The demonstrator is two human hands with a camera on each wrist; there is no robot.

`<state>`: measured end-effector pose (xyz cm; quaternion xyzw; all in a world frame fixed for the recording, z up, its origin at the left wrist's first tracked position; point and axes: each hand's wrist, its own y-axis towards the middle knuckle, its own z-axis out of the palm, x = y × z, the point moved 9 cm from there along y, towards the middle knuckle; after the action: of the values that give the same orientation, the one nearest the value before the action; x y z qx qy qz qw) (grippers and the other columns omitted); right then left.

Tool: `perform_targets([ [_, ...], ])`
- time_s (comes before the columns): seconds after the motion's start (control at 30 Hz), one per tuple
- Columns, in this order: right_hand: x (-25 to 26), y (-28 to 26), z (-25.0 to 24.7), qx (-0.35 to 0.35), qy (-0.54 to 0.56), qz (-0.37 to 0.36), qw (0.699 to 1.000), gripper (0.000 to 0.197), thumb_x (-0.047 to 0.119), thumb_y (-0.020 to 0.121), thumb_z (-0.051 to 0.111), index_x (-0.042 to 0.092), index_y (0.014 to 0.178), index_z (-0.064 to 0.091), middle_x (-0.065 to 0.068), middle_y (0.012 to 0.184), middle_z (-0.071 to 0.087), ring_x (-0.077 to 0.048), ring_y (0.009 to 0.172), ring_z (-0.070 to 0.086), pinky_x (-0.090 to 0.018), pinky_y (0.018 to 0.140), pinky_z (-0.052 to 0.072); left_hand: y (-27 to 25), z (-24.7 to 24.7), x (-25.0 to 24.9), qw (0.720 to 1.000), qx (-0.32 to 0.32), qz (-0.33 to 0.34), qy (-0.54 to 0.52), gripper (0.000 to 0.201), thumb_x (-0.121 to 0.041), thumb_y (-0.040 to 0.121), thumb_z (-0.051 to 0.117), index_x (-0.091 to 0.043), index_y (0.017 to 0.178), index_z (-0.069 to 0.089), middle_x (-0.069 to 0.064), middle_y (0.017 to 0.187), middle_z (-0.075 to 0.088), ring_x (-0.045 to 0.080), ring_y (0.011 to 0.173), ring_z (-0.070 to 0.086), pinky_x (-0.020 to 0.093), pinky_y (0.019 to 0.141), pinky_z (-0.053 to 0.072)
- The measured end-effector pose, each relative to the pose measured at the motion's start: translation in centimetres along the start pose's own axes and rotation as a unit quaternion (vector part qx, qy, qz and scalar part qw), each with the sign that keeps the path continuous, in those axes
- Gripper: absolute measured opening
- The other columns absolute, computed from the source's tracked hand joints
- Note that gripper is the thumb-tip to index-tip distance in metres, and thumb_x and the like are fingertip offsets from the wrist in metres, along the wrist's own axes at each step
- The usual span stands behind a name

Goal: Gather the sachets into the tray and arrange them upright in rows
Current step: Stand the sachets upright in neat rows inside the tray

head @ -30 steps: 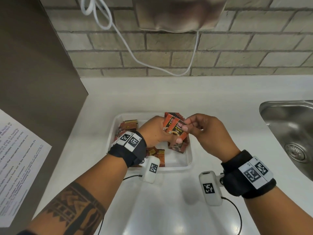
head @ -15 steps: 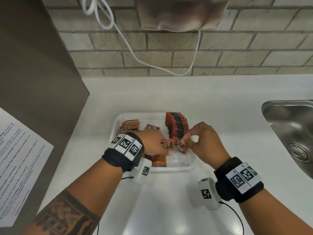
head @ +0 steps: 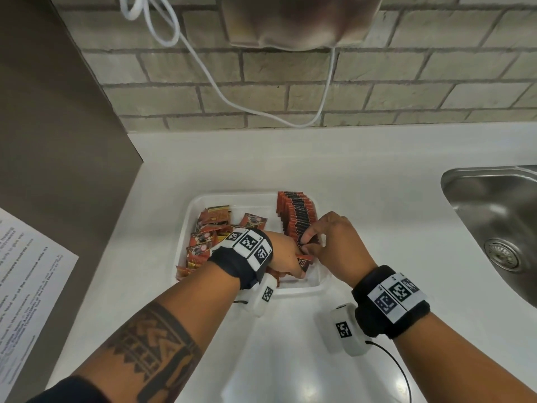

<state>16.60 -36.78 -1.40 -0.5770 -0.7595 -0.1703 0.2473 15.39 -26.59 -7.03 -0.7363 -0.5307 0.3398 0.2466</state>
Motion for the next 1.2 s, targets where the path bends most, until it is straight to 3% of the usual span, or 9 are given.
perform_targets([
  [0.2, -0.7, 0.1, -0.3, 0.003, 0.043, 0.007, 0.999, 0.015, 0.016, 0.080, 0.081, 0.028, 0.086, 0.074, 0.004, 0.102, 0.057, -0.014, 0.102, 0.049, -0.009, 0.077, 0.032, 0.1, 0.0, -0.1, 1.000, 0.005, 0.004, 0.001, 0.042, -0.053, 0.093, 0.059, -0.015, 0.106, 0.070, 0.001, 0.087, 0.067, 0.017, 0.075, 0.058, 0.028, 0.070, 0.046],
  [0.33, -0.7, 0.1, -0.8, -0.009, 0.051, 0.005, 0.999, 0.014, 0.016, 0.084, 0.078, 0.029, 0.088, 0.075, 0.006, 0.100, 0.059, -0.011, 0.097, 0.050, -0.010, 0.075, 0.033, 0.0, 0.1, 0.0, 1.000, 0.014, 0.004, -0.026, 0.035, -0.051, 0.093, 0.061, -0.016, 0.091, 0.068, -0.001, 0.077, 0.066, 0.015, 0.066, 0.057, 0.028, 0.068, 0.047],
  [0.57, -0.3, -0.3, -2.8, -0.046, 0.051, -0.009, 0.998, 0.012, 0.016, 0.088, 0.074, 0.027, 0.092, 0.075, 0.012, 0.094, 0.059, 0.005, 0.085, 0.050, -0.005, 0.071, 0.035, -1.0, -0.4, 0.2, 0.998, 0.017, 0.013, -0.067, 0.033, -0.049, 0.092, 0.063, -0.016, 0.091, 0.069, -0.005, 0.072, 0.066, 0.013, 0.063, 0.059, 0.028, 0.070, 0.049],
  [0.7, 0.4, -1.4, -3.7, -0.052, 0.094, -0.018, 0.994, 0.010, 0.022, 0.090, 0.072, 0.032, 0.087, 0.073, 0.016, 0.086, 0.064, 0.004, 0.086, 0.056, -0.005, 0.071, 0.038, -2.9, -1.8, 0.6, 0.993, 0.005, 0.034, -0.114, 0.033, -0.047, 0.095, 0.063, -0.020, 0.077, 0.066, -0.012, 0.052, 0.063, 0.006, 0.051, 0.057, 0.022, 0.064, 0.049],
  [0.8, 1.3, -2.1, -3.5, -0.019, 0.167, -0.023, 0.985, 0.005, 0.030, 0.091, 0.072, 0.032, 0.087, 0.072, 0.013, 0.082, 0.071, -0.001, 0.084, 0.063, -0.008, 0.073, 0.043, -4.3, -2.9, 0.7, 0.971, -0.007, 0.078, -0.224, 0.023, -0.034, 0.097, 0.065, -0.017, 0.082, 0.068, -0.009, 0.063, 0.068, 0.002, 0.047, 0.058, 0.015, 0.052, 0.047],
  [0.97, 1.7, -1.6, -4.1, -0.026, 0.225, -0.023, 0.974, 0.005, 0.024, 0.092, 0.072, 0.026, 0.088, 0.073, 0.006, 0.082, 0.072, -0.011, 0.081, 0.067, -0.017, 0.072, 0.051, -5.5, -3.7, -0.4, 0.912, -0.019, 0.178, -0.370, 0.014, -0.009, 0.101, 0.059, -0.007, 0.109, 0.069, -0.003, 0.087, 0.075, 0.002, 0.072, 0.070, 0.015, 0.070, 0.053],
  [1.03, 1.6, -1.2, -4.8, -0.039, 0.243, -0.016, 0.969, 0.005, 0.021, 0.092, 0.071, 0.024, 0.088, 0.073, 0.004, 0.082, 0.073, -0.014, 0.081, 0.067, -0.018, 0.072, 0.051, -5.7, -4.2, -0.4, 0.911, -0.042, 0.195, -0.361, 0.017, -0.014, 0.099, 0.062, -0.011, 0.114, 0.070, 0.004, 0.096, 0.077, 0.007, 0.086, 0.073, 0.018, 0.081, 0.056],
  [1.1, 1.6, -0.9, -5.4, -0.045, 0.237, -0.011, 0.971, 0.006, 0.022, 0.094, 0.069, 0.023, 0.088, 0.071, 0.002, 0.083, 0.073, -0.016, 0.081, 0.067, -0.021, 0.071, 0.051, -5.7, -4.6, 0.0, 0.918, -0.086, 0.191, -0.337, 0.012, -0.024, 0.095, 0.069, -0.017, 0.104, 0.074, 0.008, 0.101, 0.078, 0.018, 0.094, 0.075, 0.029, 0.090, 0.059],
  [1.2, 2.3, -0.9, -5.8, -0.042, 0.216, -0.018, 0.975, 0.010, 0.021, 0.095, 0.067, 0.024, 0.087, 0.070, 0.004, 0.082, 0.073, -0.013, 0.079, 0.066, -0.013, 0.066, 0.047, -5.6, -5.1, 0.7, 0.929, -0.157, 0.168, -0.291, 0.024, -0.038, 0.089, 0.075, -0.016, 0.097, 0.078, 0.004, 0.094, 0.078, 0.025, 0.088, 0.074, 0.042, 0.084, 0.061],
])
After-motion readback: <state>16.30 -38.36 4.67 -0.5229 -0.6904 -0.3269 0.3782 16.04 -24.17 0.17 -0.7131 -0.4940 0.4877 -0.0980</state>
